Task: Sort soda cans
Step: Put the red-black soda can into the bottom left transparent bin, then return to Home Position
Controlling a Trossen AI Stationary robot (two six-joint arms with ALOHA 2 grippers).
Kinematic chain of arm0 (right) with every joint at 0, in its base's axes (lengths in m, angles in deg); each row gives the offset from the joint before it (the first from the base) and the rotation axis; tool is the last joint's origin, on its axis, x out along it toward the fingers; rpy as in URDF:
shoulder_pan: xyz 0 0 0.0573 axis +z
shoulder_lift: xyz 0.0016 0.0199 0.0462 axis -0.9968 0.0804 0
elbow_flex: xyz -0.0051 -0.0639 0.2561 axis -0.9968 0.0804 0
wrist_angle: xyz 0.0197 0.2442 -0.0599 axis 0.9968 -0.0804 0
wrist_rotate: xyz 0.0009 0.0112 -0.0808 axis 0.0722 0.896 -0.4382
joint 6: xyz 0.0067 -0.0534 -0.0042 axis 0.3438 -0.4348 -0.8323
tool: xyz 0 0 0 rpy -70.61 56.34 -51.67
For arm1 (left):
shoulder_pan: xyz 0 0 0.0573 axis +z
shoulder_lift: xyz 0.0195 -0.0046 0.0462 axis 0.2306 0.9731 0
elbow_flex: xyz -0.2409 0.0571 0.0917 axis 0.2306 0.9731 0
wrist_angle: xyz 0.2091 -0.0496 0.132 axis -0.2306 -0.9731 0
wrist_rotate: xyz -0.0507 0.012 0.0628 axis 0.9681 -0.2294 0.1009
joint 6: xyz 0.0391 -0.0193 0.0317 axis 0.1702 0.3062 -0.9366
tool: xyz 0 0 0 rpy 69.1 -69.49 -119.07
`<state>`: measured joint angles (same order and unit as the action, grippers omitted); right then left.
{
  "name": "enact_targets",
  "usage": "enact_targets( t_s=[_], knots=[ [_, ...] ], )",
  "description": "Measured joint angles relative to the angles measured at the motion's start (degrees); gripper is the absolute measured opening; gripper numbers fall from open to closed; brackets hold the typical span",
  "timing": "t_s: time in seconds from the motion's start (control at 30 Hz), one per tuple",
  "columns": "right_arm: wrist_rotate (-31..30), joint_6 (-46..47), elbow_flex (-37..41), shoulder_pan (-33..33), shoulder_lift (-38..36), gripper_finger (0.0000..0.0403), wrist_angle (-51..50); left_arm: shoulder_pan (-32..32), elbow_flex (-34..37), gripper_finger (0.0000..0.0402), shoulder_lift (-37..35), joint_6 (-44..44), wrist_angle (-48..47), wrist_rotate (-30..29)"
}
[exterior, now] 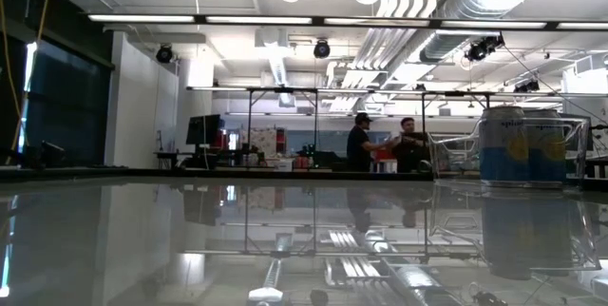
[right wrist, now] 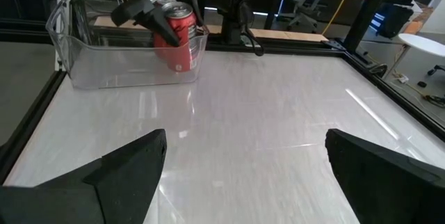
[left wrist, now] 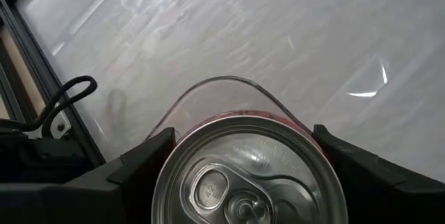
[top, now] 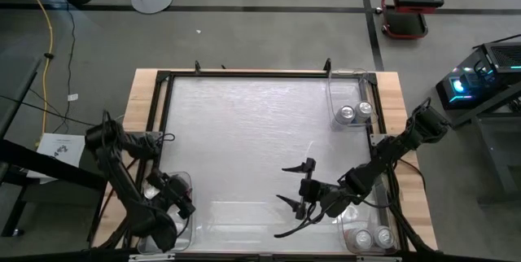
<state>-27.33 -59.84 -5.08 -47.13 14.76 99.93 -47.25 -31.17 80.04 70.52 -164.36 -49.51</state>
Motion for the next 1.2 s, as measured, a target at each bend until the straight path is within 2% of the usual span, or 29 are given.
enact_targets(
  t_s=[0.13,0.4,0.7,0.8,0.9,0.97,1.03,1.2],
  knots=[
    [0.0,0.2,0.0,0.0,0.0,0.0383,0.0,-0.6,0.0,0.0301,0.1,1.3,-0.3,-0.6],
    [0.0,0.3,0.0,0.0,0.0,0.0383,0.0,-2.0,0.0,0.0338,0.0,5.8,-4.1,-1.4],
    [0.0,0.4,0.0,0.0,0.0,0.0383,0.0,-2.1,0.3,0.0343,-0.8,4.5,-3.6,-1.2],
    [0.0,0.4,0.0,0.0,0.0,0.0383,0.0,-1.8,-1.7,0.0343,-2.4,2.9,-3.7,-3.9],
    [0.0,0.4,0.0,0.0,0.0,0.0383,0.0,-1.4,-4.7,0.0344,-3.3,0.6,-3.3,-10.9],
    [0.0,0.4,0.0,0.0,0.0,0.0383,0.0,-0.4,-6.0,0.0340,-3.3,-5.1,0.9,-16.2],
    [0.0,0.4,0.0,0.0,0.0,0.0383,0.2,1.8,-6.0,0.0330,-3.3,-15.7,10.4,-16.1],
    [0.0,0.2,0.0,0.0,0.0,0.0383,0.4,7.3,-2.9,0.0296,-3.1,-49.1,42.4,-1.9]
  ],
)
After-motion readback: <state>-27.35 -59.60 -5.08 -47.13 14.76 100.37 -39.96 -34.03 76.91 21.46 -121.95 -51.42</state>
